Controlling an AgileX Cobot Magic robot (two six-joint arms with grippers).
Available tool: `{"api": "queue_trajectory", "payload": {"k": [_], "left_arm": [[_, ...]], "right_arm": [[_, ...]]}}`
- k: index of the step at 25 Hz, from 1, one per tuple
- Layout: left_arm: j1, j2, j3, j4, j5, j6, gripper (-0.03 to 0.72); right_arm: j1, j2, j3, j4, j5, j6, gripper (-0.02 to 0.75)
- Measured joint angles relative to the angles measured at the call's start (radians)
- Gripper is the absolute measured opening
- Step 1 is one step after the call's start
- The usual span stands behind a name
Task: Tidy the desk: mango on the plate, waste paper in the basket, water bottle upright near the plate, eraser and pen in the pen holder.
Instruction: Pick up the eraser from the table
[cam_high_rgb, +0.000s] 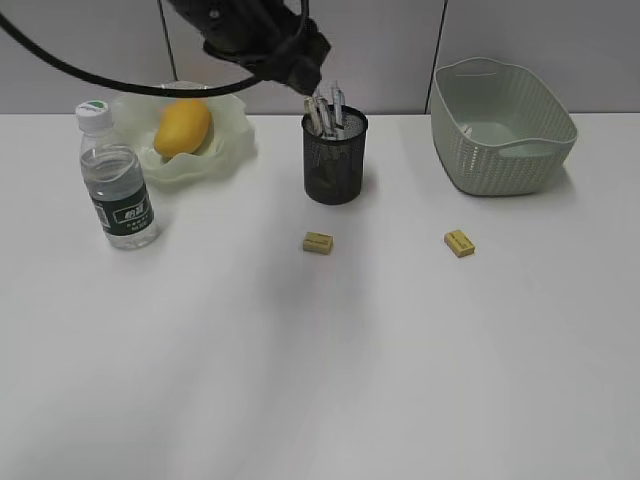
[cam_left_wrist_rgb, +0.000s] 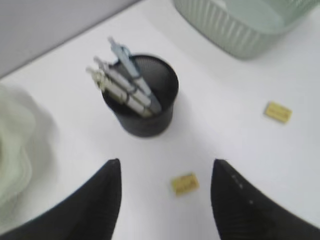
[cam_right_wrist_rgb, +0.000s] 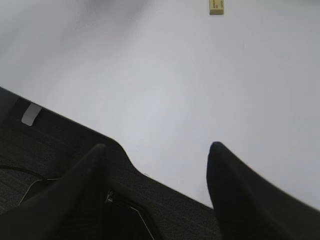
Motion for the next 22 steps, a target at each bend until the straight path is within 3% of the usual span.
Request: {"api": "queue_trajectory", "payload": {"k": [7, 13, 18, 22], "left_arm": [[-0.001, -0.125, 0.0, 0.043, 0.428, 0.0, 0.353], [-0.001, -0.213, 0.045, 0.052, 0.515, 0.0, 0.337], [-0.002, -0.333, 0.218, 0.062, 0.515, 0.0, 0.335], [-0.002, -0.491, 0.473, 0.062, 0.493, 0.0, 0.335]], "right_arm": [[0.0, 0.0, 0.0, -0.002, -0.003, 0.0, 0.489], [0.0, 0.0, 0.0, -0.002, -0.004, 0.0, 0.489], [0.0, -0.001, 0.0, -0.004, -0.004, 0.0, 0.489], [0.0, -0.001, 0.0, -0.004, -0.004, 0.0, 0.489]]}}
